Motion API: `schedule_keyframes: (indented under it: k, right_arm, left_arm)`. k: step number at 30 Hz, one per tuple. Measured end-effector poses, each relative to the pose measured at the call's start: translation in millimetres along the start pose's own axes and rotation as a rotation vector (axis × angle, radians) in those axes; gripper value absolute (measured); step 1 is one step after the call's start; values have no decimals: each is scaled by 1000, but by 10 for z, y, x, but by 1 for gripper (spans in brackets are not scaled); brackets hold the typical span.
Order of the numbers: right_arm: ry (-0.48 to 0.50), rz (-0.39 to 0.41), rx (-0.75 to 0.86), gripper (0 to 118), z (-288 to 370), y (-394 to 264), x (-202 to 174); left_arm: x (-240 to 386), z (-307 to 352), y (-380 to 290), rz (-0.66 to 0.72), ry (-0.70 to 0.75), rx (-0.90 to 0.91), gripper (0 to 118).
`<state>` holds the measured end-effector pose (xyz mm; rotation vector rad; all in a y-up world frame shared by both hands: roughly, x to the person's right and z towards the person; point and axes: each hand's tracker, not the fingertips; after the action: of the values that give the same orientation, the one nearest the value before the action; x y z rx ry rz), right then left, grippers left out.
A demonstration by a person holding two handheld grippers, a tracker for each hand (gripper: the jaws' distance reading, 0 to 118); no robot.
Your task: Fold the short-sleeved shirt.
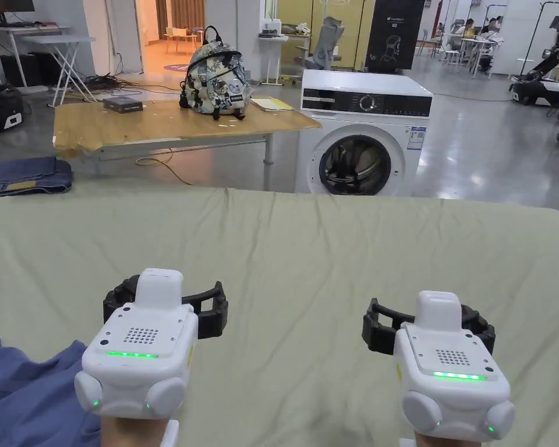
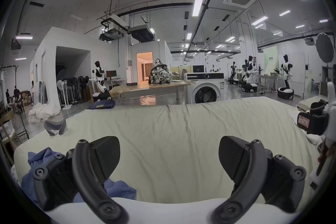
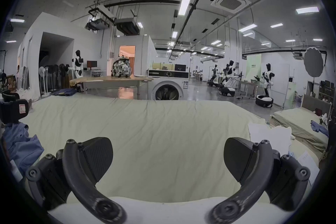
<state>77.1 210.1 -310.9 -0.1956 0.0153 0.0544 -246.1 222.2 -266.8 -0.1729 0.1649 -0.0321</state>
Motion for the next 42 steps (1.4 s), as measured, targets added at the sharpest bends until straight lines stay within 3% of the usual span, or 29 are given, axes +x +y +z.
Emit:
schedule_keyframes:
  k: [1,3,7,8,10,12,14,17,19,20,22,25,27,29,34,36,37,39,42]
  right_arm:
    - [-4,-5,0,118,24,17,6]
    - [-5,-116,-3,118,47,59,94]
    - [44,-507,-39,118,61,133,380]
    - [52,-572,-43,118,55,137,433]
    - [59,-634,-48,118,-17,130,503]
    - [73,-587,-35,118,-39,167,481]
    - [61,-302,-16,118,-48,255,319]
    - [-44,406,91,118,-10,261,-98]
    - [-101,786,179,118,-11,125,-253]
    - [-134,928,218,118,-17,56,-290]
    - [-166,1128,308,118,81,-25,-340]
    - [-168,1235,355,118,134,-80,-361]
    - [-176,1169,338,118,151,-54,-372]
    - [-148,986,263,118,149,36,-344]
    - [-51,356,47,118,68,264,-86]
    - [8,125,9,118,83,291,40]
    - [17,45,1,118,94,288,81]
    - [3,-39,23,118,127,270,132]
    - [-27,-56,43,118,171,250,129]
  left_arm:
    - [-28,-17,10,42,-13,-26,110]
    - [-152,-35,10,210,-70,-38,109]
    - [-453,1,-27,646,-117,-32,104]
    - [-492,9,-48,714,-120,-20,104]
    - [-490,17,-34,705,-132,-14,104]
    - [-344,26,79,457,-111,-19,104]
    - [-70,41,178,87,-54,-24,104]
    - [305,15,130,-523,84,-5,104]
    - [418,-17,18,-810,142,35,104]
    - [433,-35,-22,-911,162,42,104]
    - [423,-25,-66,-1030,191,46,104]
    - [402,-8,-74,-1016,195,46,104]
    - [381,123,37,-877,182,27,104]
    - [315,186,133,-629,122,-1,104]
    - [-25,211,257,-14,18,25,104]
    - [-119,245,253,168,-33,67,104]
    - [-153,245,253,220,-48,75,104]
    - [-190,155,199,271,-37,79,104]
    - [-128,134,171,245,-3,78,104]
